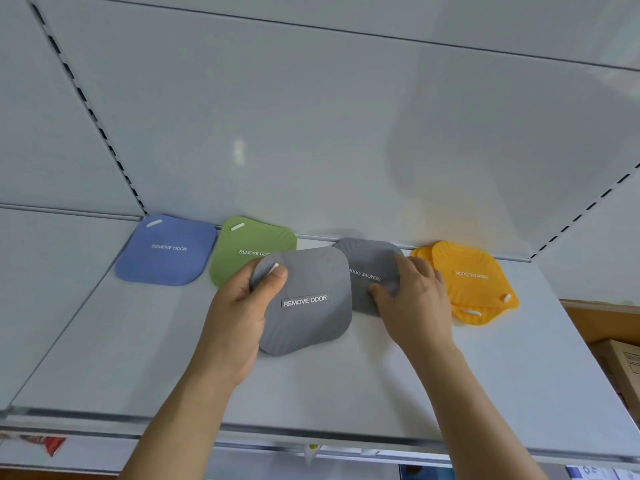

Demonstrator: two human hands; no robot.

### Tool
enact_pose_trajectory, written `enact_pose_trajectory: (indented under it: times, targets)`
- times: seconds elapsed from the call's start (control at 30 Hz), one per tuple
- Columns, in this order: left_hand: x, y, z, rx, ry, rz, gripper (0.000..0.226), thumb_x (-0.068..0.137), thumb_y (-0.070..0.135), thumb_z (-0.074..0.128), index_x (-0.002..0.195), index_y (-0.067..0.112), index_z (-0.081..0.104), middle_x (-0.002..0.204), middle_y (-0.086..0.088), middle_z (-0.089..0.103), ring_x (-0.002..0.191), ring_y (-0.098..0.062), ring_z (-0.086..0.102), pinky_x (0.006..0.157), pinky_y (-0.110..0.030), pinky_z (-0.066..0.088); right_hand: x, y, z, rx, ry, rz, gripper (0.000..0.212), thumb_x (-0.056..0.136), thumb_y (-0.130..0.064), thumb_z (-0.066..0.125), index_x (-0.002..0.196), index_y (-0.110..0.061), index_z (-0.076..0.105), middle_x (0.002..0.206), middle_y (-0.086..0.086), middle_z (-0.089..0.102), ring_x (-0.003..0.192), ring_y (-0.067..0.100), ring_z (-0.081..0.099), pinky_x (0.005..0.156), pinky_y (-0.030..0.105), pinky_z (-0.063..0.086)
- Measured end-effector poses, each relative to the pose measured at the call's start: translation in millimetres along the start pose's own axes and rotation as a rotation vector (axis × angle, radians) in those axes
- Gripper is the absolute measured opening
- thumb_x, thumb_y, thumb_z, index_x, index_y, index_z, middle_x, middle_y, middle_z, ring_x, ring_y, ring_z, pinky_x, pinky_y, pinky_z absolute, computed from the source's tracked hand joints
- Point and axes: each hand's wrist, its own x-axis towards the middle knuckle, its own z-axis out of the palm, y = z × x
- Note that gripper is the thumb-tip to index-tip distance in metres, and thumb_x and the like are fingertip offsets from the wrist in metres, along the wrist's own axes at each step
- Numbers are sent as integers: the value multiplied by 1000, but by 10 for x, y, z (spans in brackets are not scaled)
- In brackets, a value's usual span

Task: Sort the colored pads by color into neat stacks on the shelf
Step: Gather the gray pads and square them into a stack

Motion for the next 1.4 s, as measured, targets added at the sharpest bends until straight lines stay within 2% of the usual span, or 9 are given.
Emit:
enact_pose_trajectory:
  times: [0.13,0.3,0.5,0.63,0.77,0.9,1.03,1.2,1.4]
  targets:
    - [6,17,3,-17,20,-2,20,102,17,62,114,19,78,120,-7,77,121,-31,68,110,-57,50,15,19,10,208,-21,96,67,86,-26,77,146,-16,50,129,8,61,114,30,60,89,38,49]
    - [13,84,-16,-29,53,3,19,102,22,64,115,21,78,121,-5,77,123,-30,68,111,-59,48,14,89,-158,103,-102,67,20,92,-28,69,83,-13,59,75,1,65,74,31,59,58,38,34]
    - [20,185,-8,-57,83,-32,21,104,35,61,117,29,77,122,5,77,121,-20,69,112,-56,48,-70,83,-1089,290,177,-245,37,98,-6,55,110,-34,75,91,-21,69,85,7,60,70,6,41]
    - [35,235,75,-90,91,-66,18,98,44,67,108,35,80,124,9,76,130,-21,63,115,-52,45,-166,-27,-1664,316,-58,-323,46,99,-8,61,101,-53,72,78,-22,71,63,5,64,54,7,43]
    - [47,270,210,3,-33,-44,20,102,38,64,111,28,79,122,4,77,125,-22,66,117,-54,43,-178,-202,-1675,239,-195,-523,29,97,-25,67,104,-53,75,95,-22,73,84,9,68,68,25,51]
    - [-39,298,390,90,-251,-91,25,106,31,56,108,21,79,116,-4,79,113,-20,71,114,-54,45,-104,-418,-1268,102,-275,-692,37,88,-22,68,118,-43,73,88,-29,63,80,-7,58,72,7,42]
    - [-107,221,427,175,-356,-17,38,97,56,61,109,22,74,115,-13,75,117,-37,67,109,-64,46,-50,-443,-922,223,-137,-511,40,87,-17,78,122,-31,65,96,-27,62,85,-11,56,77,0,38]
    - [-82,109,398,121,-233,-33,25,96,38,63,112,24,77,114,-9,79,116,-35,70,107,-65,48,-218,-361,-637,540,-57,-182,53,81,-25,86,125,-38,59,91,-19,69,92,-4,63,77,12,48]
    - [-77,83,342,-29,-135,-149,29,107,30,55,119,16,77,122,-9,77,124,-31,67,113,-53,46,-340,-130,-476,645,-57,-169,10,99,-23,70,99,-33,74,89,-13,75,82,9,67,68,25,48]
